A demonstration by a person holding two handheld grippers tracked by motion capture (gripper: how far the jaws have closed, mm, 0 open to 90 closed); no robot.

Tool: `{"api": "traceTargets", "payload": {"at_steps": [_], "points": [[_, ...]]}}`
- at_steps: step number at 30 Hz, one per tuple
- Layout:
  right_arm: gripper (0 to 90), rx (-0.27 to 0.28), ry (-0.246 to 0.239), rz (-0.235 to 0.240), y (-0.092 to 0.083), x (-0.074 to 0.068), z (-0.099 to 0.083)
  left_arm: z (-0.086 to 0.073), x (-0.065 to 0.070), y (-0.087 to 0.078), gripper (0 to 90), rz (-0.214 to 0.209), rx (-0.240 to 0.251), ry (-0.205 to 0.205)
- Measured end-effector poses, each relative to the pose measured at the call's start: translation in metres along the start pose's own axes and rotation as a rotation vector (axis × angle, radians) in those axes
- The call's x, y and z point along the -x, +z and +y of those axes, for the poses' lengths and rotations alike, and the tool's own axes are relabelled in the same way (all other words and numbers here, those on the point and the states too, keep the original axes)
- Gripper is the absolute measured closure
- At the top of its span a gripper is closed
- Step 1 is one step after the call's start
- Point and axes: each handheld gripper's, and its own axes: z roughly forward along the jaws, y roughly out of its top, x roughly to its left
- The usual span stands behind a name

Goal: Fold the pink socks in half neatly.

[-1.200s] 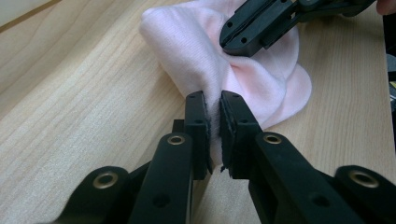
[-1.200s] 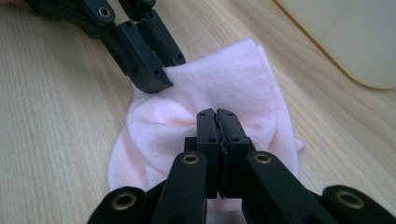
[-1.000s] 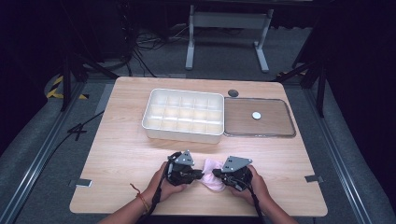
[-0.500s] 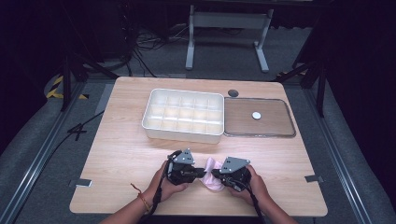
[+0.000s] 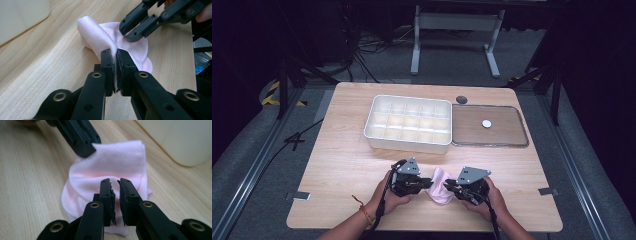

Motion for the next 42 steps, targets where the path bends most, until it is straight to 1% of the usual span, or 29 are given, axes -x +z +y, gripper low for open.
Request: {"api": "traceTargets", "payload": {"at_steps": [1, 2, 3, 4, 7, 8, 10, 11, 12, 14, 15, 17, 18, 19, 21, 23, 25, 26, 27, 28, 29, 30, 32, 33, 35, 36, 40, 41, 42], "points": [[81.4, -0.012, 0.001, 0.0, 0.002, -0.001, -0.001, 0.001, 0.001, 0.0, 84.4, 0.0, 0.0, 0.001], [81.4, -0.012, 0.001, 0.0, 0.002, -0.001, -0.001, 0.001, 0.001, 0.0, 84.4, 0.0, 0.0, 0.001], [81.7, -0.02, -0.003, 0.004, 0.005, -0.001, -0.001, 0.002, 0.001, -0.001, 84.4, -0.006, 0.011, 0.004], [82.3, -0.032, -0.012, 0.004, 0.009, -0.002, -0.002, 0.003, 0.003, -0.001, 84.4, -0.004, 0.006, 0.012], [83.4, -0.032, -0.021, 0.008, 0.016, -0.005, 0.001, 0.005, 0.006, 0.0, 84.4, -0.008, 0.016, 0.032], [83.5, -0.033, -0.028, 0.006, 0.017, -0.006, 0.002, 0.006, 0.008, 0.0, 84.4, -0.008, 0.019, 0.029], [83.7, -0.027, -0.026, 0.008, 0.019, -0.006, 0.003, 0.007, 0.01, 0.0, 84.4, -0.009, 0.009, 0.041], [83.7, -0.026, -0.025, 0.007, 0.02, -0.006, 0.003, 0.007, 0.011, 0.001, 84.4, -0.008, 0.015, 0.038], [83.7, -0.023, -0.029, 0.005, 0.021, -0.006, 0.004, 0.007, 0.011, 0.001, 84.4, -0.003, 0.01, 0.046], [83.6, -0.019, -0.029, 0.004, 0.022, -0.007, 0.004, 0.007, 0.011, 0.0, 84.4, 0.002, 0.009, 0.044], [82.2, -0.013, -0.028, 0.006, 0.022, -0.006, 0.004, 0.007, 0.009, -0.001, 84.4, 0.005, 0.006, 0.049], [76.1, 0.004, -0.025, 0.01, 0.018, -0.003, 0.004, 0.007, 0.008, -0.002, 84.4, 0.011, 0.01, 0.036], [76.1, 0.019, -0.016, 0.012, 0.014, -0.002, 0.004, 0.006, 0.007, -0.003, 84.5, 0.013, 0.008, 0.04], [76.5, 0.033, -0.009, 0.013, 0.01, 0.0, 0.004, 0.006, 0.007, -0.003, 84.5, 0.015, 0.015, 0.034], [76.5, 0.052, 0.002, -0.001, 0.001, 0.004, 0.003, 0.006, 0.006, -0.004, 84.5, 0.015, 0.008, 0.042], [76.5, 0.045, 0.015, -0.016, -0.008, 0.007, 0.001, 0.006, 0.006, -0.004, 84.5, 0.014, 0.012, 0.04], [76.5, 0.03, 0.024, -0.022, -0.012, 0.009, -0.002, 0.006, 0.007, -0.003, 84.4, 0.012, 0.013, 0.046], [76.4, 0.022, 0.035, -0.016, -0.013, 0.01, -0.005, 0.006, 0.008, -0.003, 84.5, 0.012, 0.01, 0.046], [76.4, 0.022, 0.035, -0.016, -0.013, 0.01, -0.005, 0.006, 0.008, -0.003, 84.4, 0.012, 0.01, 0.046], [76.3, 0.012, 0.036, -0.013, -0.012, 0.01, -0.006, 0.006, 0.008, -0.003, 84.4, 0.011, 0.014, 0.043], [76.0, 0.002, 0.03, -0.009, -0.009, 0.009, -0.007, 0.007, 0.008, -0.003, 84.4, 0.008, 0.013, 0.053], [75.9, -0.006, 0.03, -0.001, -0.007, 0.008, -0.007, 0.007, 0.009, -0.003, 84.4, 0.009, 0.014, 0.054], [76.1, -0.031, 0.016, 0.0, 0.0, 0.006, -0.007, 0.007, 0.01, -0.002, 84.4, 0.003, 0.021, 0.052], [75.9, -0.04, 0.014, 0.0, 0.003, 0.005, -0.007, 0.008, 0.011, -0.001, 84.4, 0.001, 0.017, 0.057], [76.2, -0.041, 0.012, -0.001, 0.007, 0.005, -0.006, 0.008, 0.012, 0.0, 84.3, -0.001, 0.012, 0.072], [76.3, -0.039, 0.011, -0.002, 0.007, 0.005, -0.006, 0.008, 0.013, 0.001, 84.3, -0.002, 0.003, 0.067], [76.4, -0.032, 0.013, -0.009, 0.011, 0.004, -0.005, 0.009, 0.017, 0.004, 84.1, 0.004, -0.014, 0.099], [76.4, -0.03, 0.006, -0.01, 0.011, 0.004, -0.005, 0.01, 0.019, 0.006, 83.9, 0.011, -0.012, 0.115], [76.5, -0.029, 0.006, -0.012, 0.011, 0.004, -0.005, 0.01, 0.019, 0.008, 83.8, 0.013, -0.011, 0.116]]}}
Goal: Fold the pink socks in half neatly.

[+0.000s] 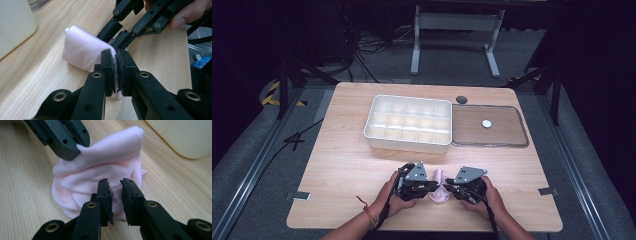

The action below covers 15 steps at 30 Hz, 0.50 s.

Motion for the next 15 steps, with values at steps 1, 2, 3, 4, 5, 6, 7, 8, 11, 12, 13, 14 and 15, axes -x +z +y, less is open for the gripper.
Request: {"api": "traceTargets", "payload": {"at_steps": [1, 2, 3, 4, 5, 6, 7, 8, 11, 12, 13, 14, 15], "points": [[76.5, 0.0, 0.0, 0.0, 0.0, 0.0, 0.0, 0.0, 0.0, 0.0, 83.7, 0.0, 0.0, 0.0], [76.6, -0.001, 0.004, -0.002, 0.0, -0.001, 0.0, 0.001, 0.001, 0.002, 83.7, -0.001, -0.006, 0.002], [76.6, 0.001, 0.005, -0.003, 0.0, -0.001, 0.0, 0.001, 0.001, 0.003, 83.5, 0.001, -0.011, 0.003], [76.6, 0.002, 0.006, -0.004, 0.0, -0.001, 0.0, 0.002, 0.002, 0.005, 83.5, -0.002, -0.013, 0.011], [76.6, 0.003, 0.002, -0.004, 0.001, -0.001, 0.0, 0.002, 0.003, 0.006, 83.4, 0.0, -0.022, 0.017], [76.6, 0.003, -0.001, -0.005, 0.001, -0.001, 0.0, 0.002, 0.004, 0.007, 83.3, -0.003, -0.03, 0.025], [76.6, 0.002, 0.005, -0.001, 0.0, -0.001, 0.0, 0.002, 0.005, 0.008, 83.1, -0.005, -0.033, 0.025], [76.6, 0.004, 0.005, 0.002, 0.0, 0.0, 0.0, 0.001, 0.006, 0.011, 83.0, -0.006, -0.035, 0.026], [76.3, 0.006, 0.017, 0.011, 0.0, 0.001, -0.001, 0.001, 0.008, 0.015, 82.6, -0.008, -0.054, 0.034], [75.9, 0.008, 0.018, 0.017, 0.0, 0.002, -0.001, 0.001, 0.01, 0.017, 82.5, -0.006, -0.055, 0.034], [75.4, 0.005, 0.02, 0.018, -0.001, 0.003, -0.001, 0.001, 0.011, 0.019, 82.3, -0.003, -0.061, 0.049], [75.2, 0.007, 0.018, 0.019, -0.003, 0.004, -0.001, 0.001, 0.011, 0.02, 82.2, -0.003, -0.057, 0.051], [75.2, 0.009, 0.021, 0.017, -0.005, 0.005, -0.001, 0.001, 0.011, 0.02, 82.0, 0.0, -0.059, 0.048]]}}
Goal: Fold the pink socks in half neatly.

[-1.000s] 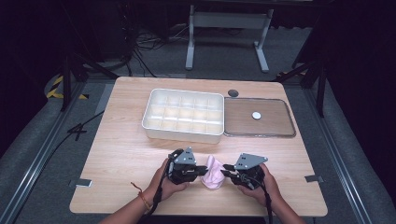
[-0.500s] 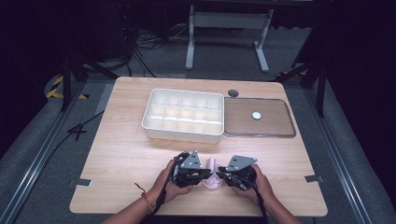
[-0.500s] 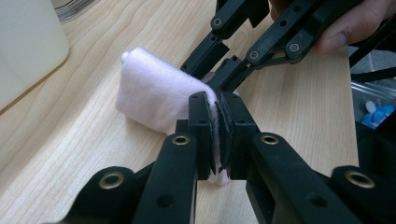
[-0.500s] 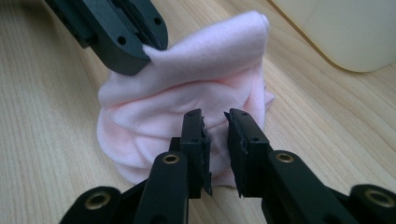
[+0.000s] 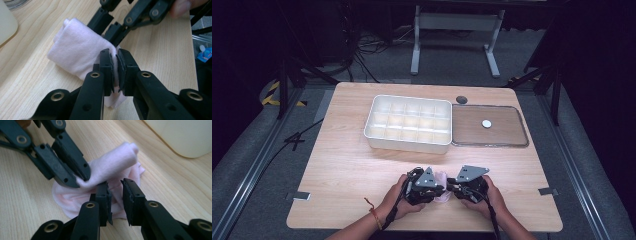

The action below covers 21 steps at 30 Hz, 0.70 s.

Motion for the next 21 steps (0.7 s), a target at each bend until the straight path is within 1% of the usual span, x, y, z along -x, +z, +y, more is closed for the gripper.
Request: {"api": "traceTargets", "payload": {"at_steps": [2, 4, 7, 8, 9, 11, 13, 15, 16, 17, 18, 19, 21], "points": [[75.4, 0.014, 0.003, -0.007, -0.004, 0.002, 0.0, 0.0, -0.001, 0.001, 81.9, 0.0, 0.0, 0.003], [75.6, 0.035, 0.017, -0.016, -0.01, 0.005, 0.001, 0.0, -0.001, 0.001, 81.8, 0.001, -0.004, 0.002], [75.5, 0.105, 0.038, -0.019, -0.02, 0.009, 0.007, 0.0, 0.0, 0.001, 81.7, 0.005, -0.013, 0.007], [75.1, 0.142, 0.043, -0.009, -0.023, 0.008, 0.01, 0.001, 0.0, 0.002, 81.7, 0.006, -0.013, 0.009], [75.1, 0.163, 0.04, -0.004, -0.025, 0.008, 0.013, 0.001, 0.0, 0.002, 81.7, 0.004, -0.013, 0.008], [74.4, 0.183, 0.029, 0.009, -0.025, 0.005, 0.019, 0.001, 0.0, 0.003, 81.5, 0.005, -0.011, 0.012], [74.4, 0.173, 0.008, 0.017, -0.02, 0.0, 0.023, 0.001, 0.0, 0.003, 81.5, 0.009, -0.013, 0.02], [75.0, 0.142, -0.013, 0.003, -0.014, -0.003, 0.025, 0.001, 0.0, 0.003, 81.3, 0.012, -0.014, 0.027], [75.7, 0.127, -0.014, -0.002, -0.012, -0.003, 0.025, 0.001, 0.001, 0.003, 81.1, 0.013, -0.009, 0.035], [76.3, 0.118, -0.012, -0.007, -0.01, -0.002, 0.024, 0.0, 0.002, 0.002, 80.5, 0.011, -0.015, 0.023], [77.1, 0.098, -0.012, -0.015, -0.007, -0.001, 0.021, 0.001, 0.003, 0.002, 80.3, 0.01, -0.014, 0.032], [77.7, 0.078, -0.017, -0.024, -0.004, 0.001, 0.019, 0.001, 0.004, 0.001, 80.0, 0.014, -0.024, 0.051], [78.9, 0.045, -0.005, -0.027, 0.0, 0.001, 0.013, 0.001, 0.005, 0.001, 78.9, 0.009, -0.026, 0.059]]}}
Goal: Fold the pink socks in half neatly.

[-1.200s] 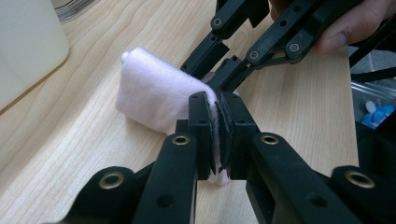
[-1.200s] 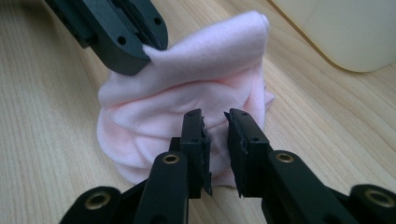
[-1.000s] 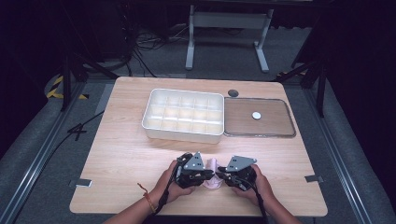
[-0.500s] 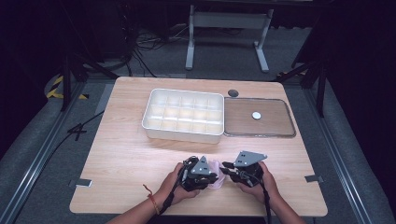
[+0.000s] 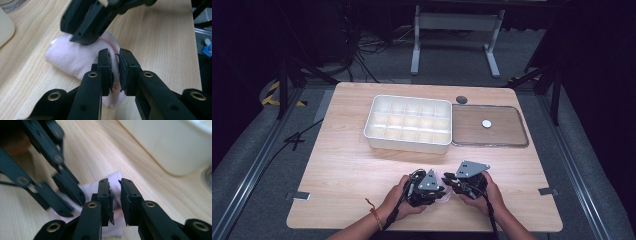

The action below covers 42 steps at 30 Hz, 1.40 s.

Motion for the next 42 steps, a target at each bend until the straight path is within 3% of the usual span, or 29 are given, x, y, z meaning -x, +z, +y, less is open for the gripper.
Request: {"api": "traceTargets", "payload": {"at_steps": [3, 7, 10, 14, 16, 17, 22, 29, 35, 39, 40, 42], "points": [[80.1, -0.01, 0.009, 0.005, 0.001, 0.0, -0.004, 0.0, 0.001, -0.003, 73.8, -0.037, 0.0, 0.014], [83.3, -0.015, -0.005, 0.002, 0.002, -0.001, -0.007, -0.001, -0.002, -0.011, 72.6, -0.108, 0.031, -0.007], [84.7, -0.014, -0.003, 0.005, 0.001, 0.0, -0.009, 0.001, -0.004, -0.021, 74.2, -0.126, 0.056, -0.008], [85.8, -0.011, -0.004, 0.006, 0.001, -0.001, -0.011, 0.004, -0.009, -0.031, 79.1, -0.094, 0.111, -0.039], [86.0, -0.009, -0.007, 0.004, 0.001, -0.001, -0.012, 0.003, -0.014, -0.031, 79.9, -0.059, 0.144, -0.077], [86.0, -0.01, -0.003, 0.003, 0.001, -0.001, -0.012, 0.001, -0.015, -0.027, 80.5, -0.061, 0.131, -0.082], [86.1, -0.011, -0.004, 0.002, 0.0, -0.002, -0.013, -0.004, -0.003, -0.003, 81.7, -0.075, 0.028, 0.001], [88.6, -0.026, -0.019, 0.01, -0.003, -0.003, -0.013, -0.007, 0.002, 0.0, 82.6, -0.06, 0.017, 0.02], [89.5, 0.047, -0.01, 0.014, -0.013, -0.005, -0.002, -0.006, 0.003, 0.001, 83.1, -0.056, 0.009, 0.033], [89.7, 0.082, -0.053, 0.023, -0.007, -0.012, 0.005, -0.006, 0.003, 0.001, 84.7, -0.058, 0.003, 0.039], [89.7, 0.081, -0.047, 0.033, -0.004, -0.012, 0.005, -0.006, 0.003, 0.001, 85.6, -0.059, 0.0, 0.052], [89.7, 0.062, -0.046, 0.035, 0.001, -0.011, 0.004, -0.007, 0.003, 0.001, 87.5, -0.068, -0.005, 0.036]]}}
